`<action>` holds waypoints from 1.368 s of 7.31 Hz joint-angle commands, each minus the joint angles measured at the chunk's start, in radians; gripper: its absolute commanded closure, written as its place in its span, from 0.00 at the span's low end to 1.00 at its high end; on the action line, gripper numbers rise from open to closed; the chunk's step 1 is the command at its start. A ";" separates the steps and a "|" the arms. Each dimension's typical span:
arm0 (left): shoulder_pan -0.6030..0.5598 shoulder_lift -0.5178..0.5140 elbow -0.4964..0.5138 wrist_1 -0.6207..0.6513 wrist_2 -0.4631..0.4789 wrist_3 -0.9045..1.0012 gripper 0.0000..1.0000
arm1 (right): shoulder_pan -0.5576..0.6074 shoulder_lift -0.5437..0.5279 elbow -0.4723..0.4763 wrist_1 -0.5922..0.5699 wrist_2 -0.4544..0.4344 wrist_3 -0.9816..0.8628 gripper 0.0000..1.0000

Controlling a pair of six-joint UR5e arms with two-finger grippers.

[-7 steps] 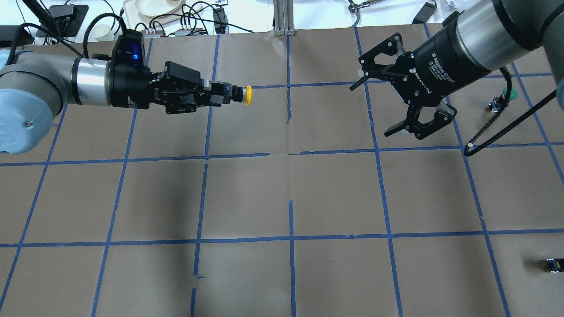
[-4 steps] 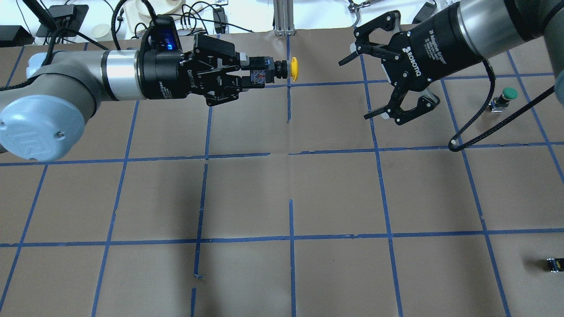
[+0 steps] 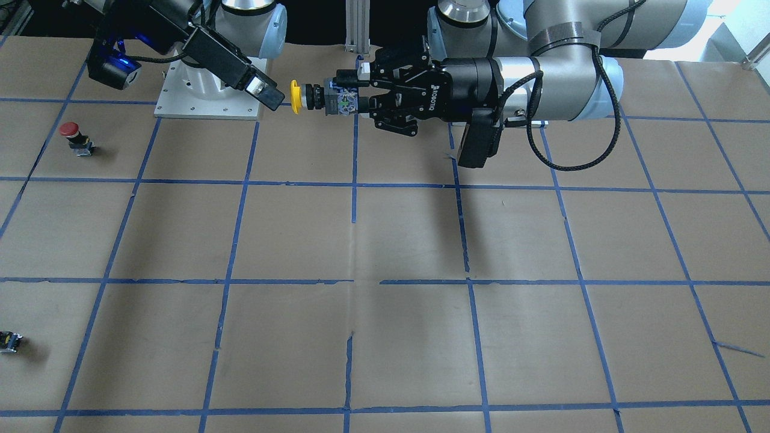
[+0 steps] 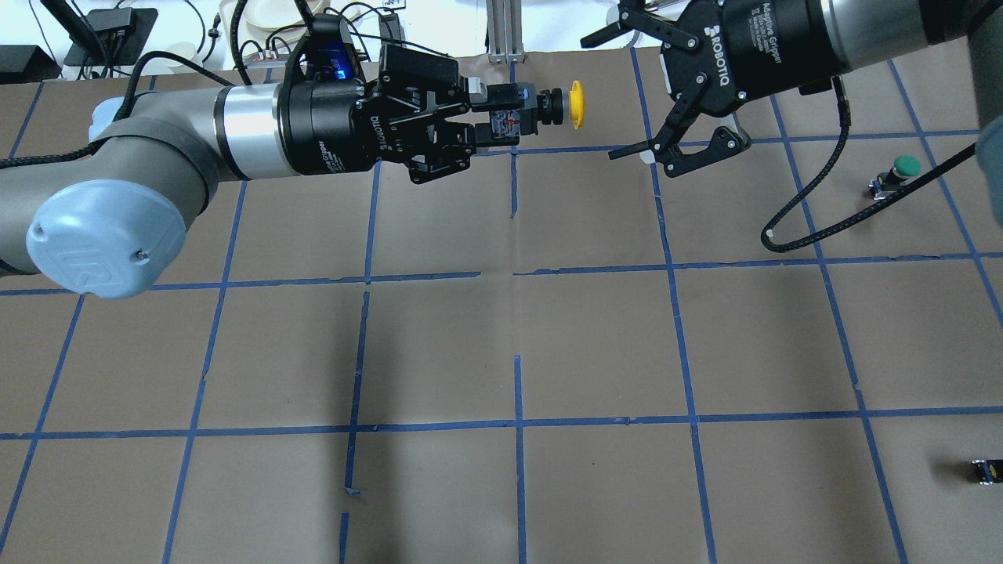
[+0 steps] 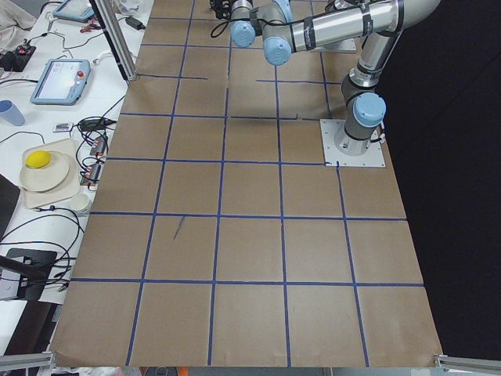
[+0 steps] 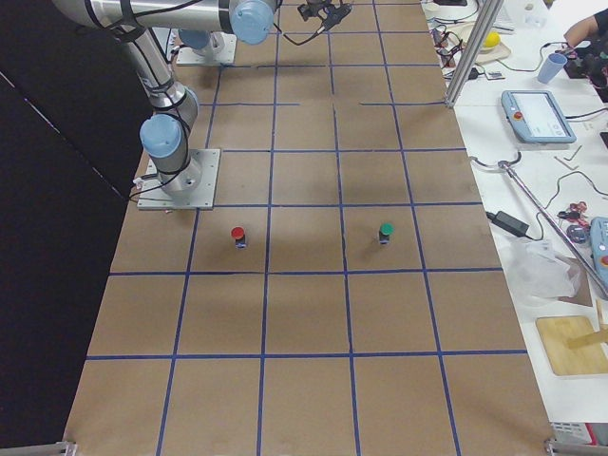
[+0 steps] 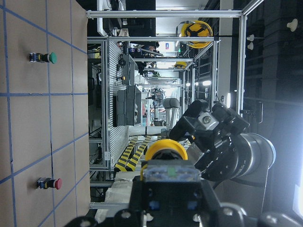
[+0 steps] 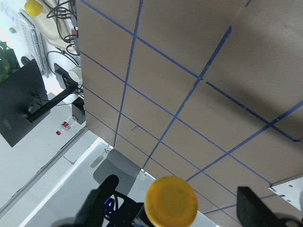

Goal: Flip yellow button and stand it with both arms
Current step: 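Raise the yellow button toward the right gripper while the right gripper approaches, then close the right gripper on the yellow cap held by the left gripper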

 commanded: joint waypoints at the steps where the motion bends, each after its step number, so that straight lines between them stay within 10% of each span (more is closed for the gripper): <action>1: -0.001 -0.006 0.001 0.011 -0.001 -0.001 0.90 | 0.003 0.002 0.010 -0.048 0.024 0.075 0.00; 9: -0.001 -0.011 -0.011 0.041 -0.001 0.000 0.90 | 0.017 -0.001 0.061 -0.049 0.039 0.120 0.21; 10: -0.001 -0.011 -0.011 0.041 -0.001 0.000 0.90 | 0.017 0.001 0.061 -0.049 0.041 0.118 0.37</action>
